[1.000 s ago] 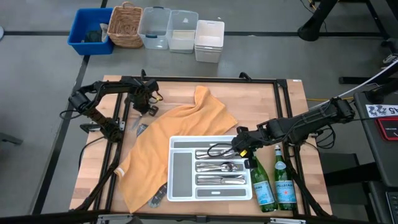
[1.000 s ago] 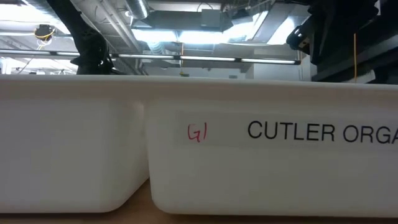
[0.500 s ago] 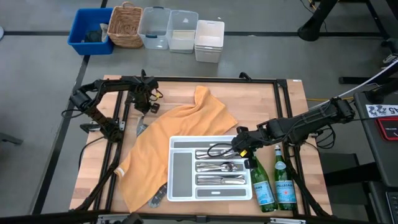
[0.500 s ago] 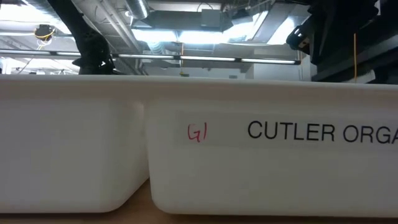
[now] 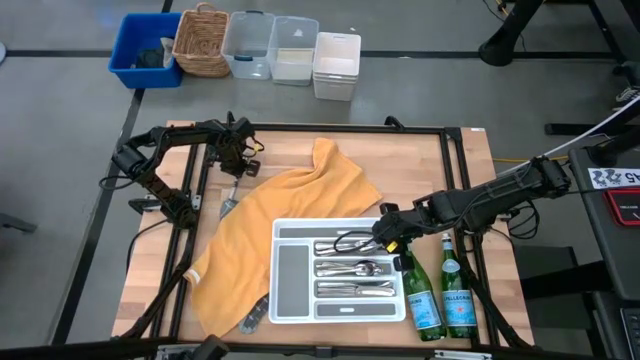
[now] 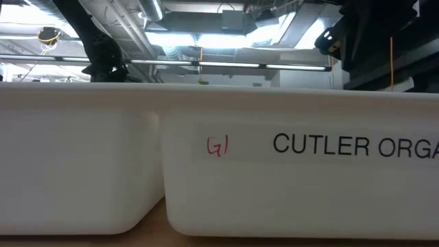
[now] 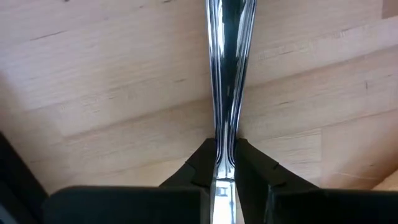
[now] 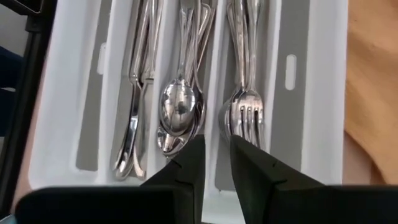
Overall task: Sort silverware
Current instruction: Put the silver table knife into the white silverware tray
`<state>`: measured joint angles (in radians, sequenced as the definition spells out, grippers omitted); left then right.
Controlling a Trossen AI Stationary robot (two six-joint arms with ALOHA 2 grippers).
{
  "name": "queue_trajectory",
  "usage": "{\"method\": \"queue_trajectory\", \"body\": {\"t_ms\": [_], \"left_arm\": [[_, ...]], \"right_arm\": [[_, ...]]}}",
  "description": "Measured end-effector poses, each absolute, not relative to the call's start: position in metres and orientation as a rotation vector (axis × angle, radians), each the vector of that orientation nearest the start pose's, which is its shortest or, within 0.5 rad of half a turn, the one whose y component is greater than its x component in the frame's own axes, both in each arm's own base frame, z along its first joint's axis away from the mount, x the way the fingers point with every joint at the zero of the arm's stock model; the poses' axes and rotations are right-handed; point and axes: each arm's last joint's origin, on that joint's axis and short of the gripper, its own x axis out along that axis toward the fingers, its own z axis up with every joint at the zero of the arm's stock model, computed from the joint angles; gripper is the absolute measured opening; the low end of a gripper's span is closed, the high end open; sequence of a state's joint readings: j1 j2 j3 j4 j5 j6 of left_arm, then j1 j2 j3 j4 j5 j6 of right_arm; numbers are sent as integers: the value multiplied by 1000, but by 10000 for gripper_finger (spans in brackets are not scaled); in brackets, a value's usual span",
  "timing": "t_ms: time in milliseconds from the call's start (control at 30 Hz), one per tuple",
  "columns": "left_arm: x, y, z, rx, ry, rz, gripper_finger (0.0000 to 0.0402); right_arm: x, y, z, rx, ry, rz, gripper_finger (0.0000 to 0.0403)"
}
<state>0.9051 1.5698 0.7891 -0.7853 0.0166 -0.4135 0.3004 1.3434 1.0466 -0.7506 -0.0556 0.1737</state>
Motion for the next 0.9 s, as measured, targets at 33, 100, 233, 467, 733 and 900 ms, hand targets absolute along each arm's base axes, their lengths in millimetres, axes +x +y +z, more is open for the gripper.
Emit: {"method": "queue_trajectory", "body": {"t_ms": [33, 100, 233, 467, 733, 900], "left_arm": [[146, 186, 141, -1033, 1308, 1010, 34], [146, 186, 142, -1032, 1305, 1013, 34], [147, 188, 144, -1036, 1266, 1021, 35], [153, 194, 155, -1044, 1088, 1038, 35], [162, 205, 181, -1018, 957, 1046, 35], [169, 215, 201, -1000, 876, 1048, 35]], "right_arm": [[249, 79, 263, 21, 1066, 226, 76], [249, 78, 263, 6, 1061, 204, 76], [249, 76, 263, -24, 1051, 153, 76], [249, 76, 263, -32, 1046, 137, 76], [249, 76, 263, -31, 1046, 137, 76], [250, 76, 263, -32, 1044, 129, 76]]}}
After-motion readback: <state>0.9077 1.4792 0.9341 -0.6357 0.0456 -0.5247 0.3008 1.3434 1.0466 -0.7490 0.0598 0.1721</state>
